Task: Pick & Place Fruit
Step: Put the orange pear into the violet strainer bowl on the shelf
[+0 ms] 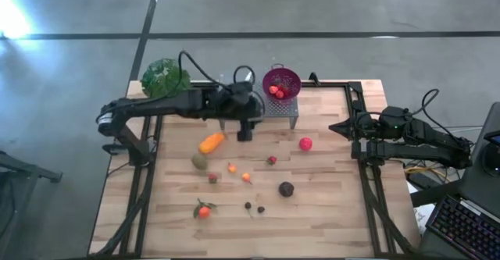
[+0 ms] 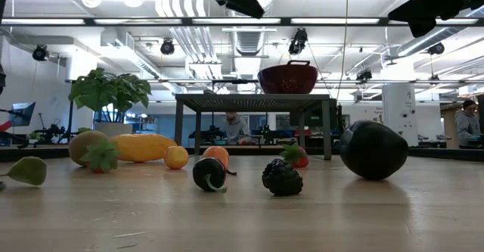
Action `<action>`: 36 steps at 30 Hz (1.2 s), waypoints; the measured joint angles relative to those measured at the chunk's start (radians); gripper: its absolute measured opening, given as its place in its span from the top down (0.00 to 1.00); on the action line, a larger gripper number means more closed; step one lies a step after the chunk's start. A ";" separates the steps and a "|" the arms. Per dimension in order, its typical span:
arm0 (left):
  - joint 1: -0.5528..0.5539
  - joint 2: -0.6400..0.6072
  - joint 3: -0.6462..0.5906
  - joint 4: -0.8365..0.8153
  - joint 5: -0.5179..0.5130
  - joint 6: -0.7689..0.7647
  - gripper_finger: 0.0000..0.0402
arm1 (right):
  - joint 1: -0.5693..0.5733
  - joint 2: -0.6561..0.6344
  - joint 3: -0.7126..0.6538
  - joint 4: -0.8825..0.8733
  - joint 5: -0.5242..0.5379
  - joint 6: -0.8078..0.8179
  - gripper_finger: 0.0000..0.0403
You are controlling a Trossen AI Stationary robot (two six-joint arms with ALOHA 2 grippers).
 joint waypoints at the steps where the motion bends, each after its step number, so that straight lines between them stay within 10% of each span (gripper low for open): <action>1: -0.013 0.000 0.000 -0.033 0.000 -0.006 0.50 | 0.000 0.000 0.000 0.000 0.000 0.000 0.98; 15: -0.141 0.009 -0.034 -0.368 0.001 -0.174 0.50 | 0.000 0.000 0.000 0.000 0.000 0.000 0.98; 36: -0.214 0.009 -0.345 -0.261 0.039 -0.296 0.50 | 0.000 0.000 0.000 0.000 0.000 0.000 0.98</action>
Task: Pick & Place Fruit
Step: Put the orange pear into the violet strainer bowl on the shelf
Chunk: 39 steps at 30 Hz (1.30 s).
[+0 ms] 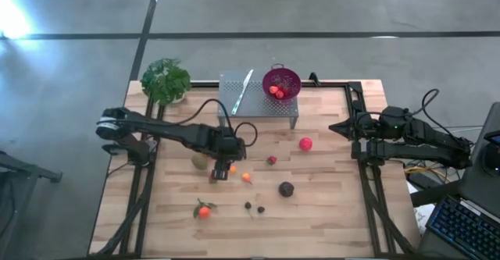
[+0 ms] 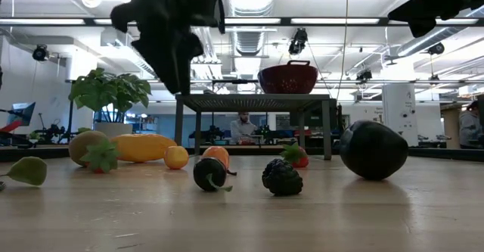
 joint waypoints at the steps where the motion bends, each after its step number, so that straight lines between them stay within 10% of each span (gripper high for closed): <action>1: 0.000 0.000 -0.012 0.019 0.001 -0.004 0.50 | 0.000 0.000 0.000 0.000 0.000 0.000 0.98; 39: -0.001 0.018 -0.334 0.478 0.130 -0.052 0.50 | 0.000 0.000 0.000 0.000 0.000 0.000 0.98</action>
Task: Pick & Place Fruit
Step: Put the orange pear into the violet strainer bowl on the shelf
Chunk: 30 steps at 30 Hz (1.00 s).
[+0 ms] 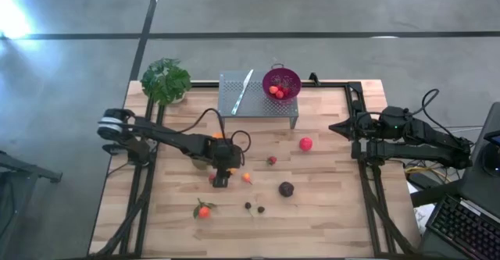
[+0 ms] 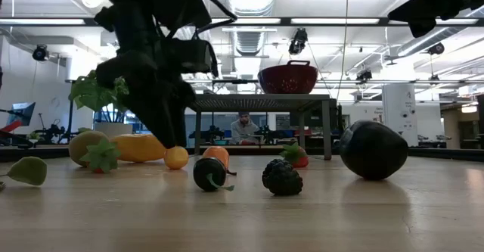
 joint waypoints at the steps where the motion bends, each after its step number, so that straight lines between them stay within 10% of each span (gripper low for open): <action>1: 0.000 0.001 -0.005 0.000 0.000 0.000 0.50 | 0.000 0.000 0.000 0.000 0.000 0.000 0.98; 30: 0.000 0.085 -0.025 0.071 -0.009 0.007 0.50 | 0.000 0.000 0.000 0.000 0.000 0.000 0.98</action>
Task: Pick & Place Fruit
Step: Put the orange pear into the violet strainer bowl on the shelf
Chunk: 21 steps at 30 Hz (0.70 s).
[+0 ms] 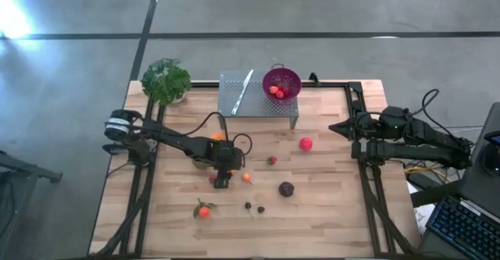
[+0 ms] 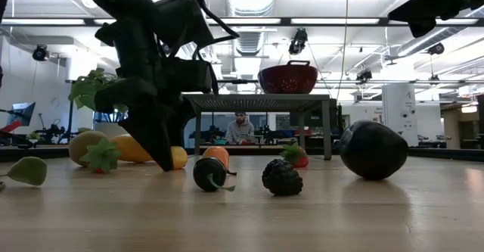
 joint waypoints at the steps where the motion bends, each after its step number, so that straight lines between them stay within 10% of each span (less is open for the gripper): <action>1: 0.000 0.000 0.000 0.000 0.000 0.000 0.50 | 0.000 0.000 0.000 0.000 0.000 0.000 0.98; 21: 0.000 0.002 0.000 0.008 -0.007 0.009 0.65 | 0.000 0.000 0.000 0.000 0.000 0.000 0.98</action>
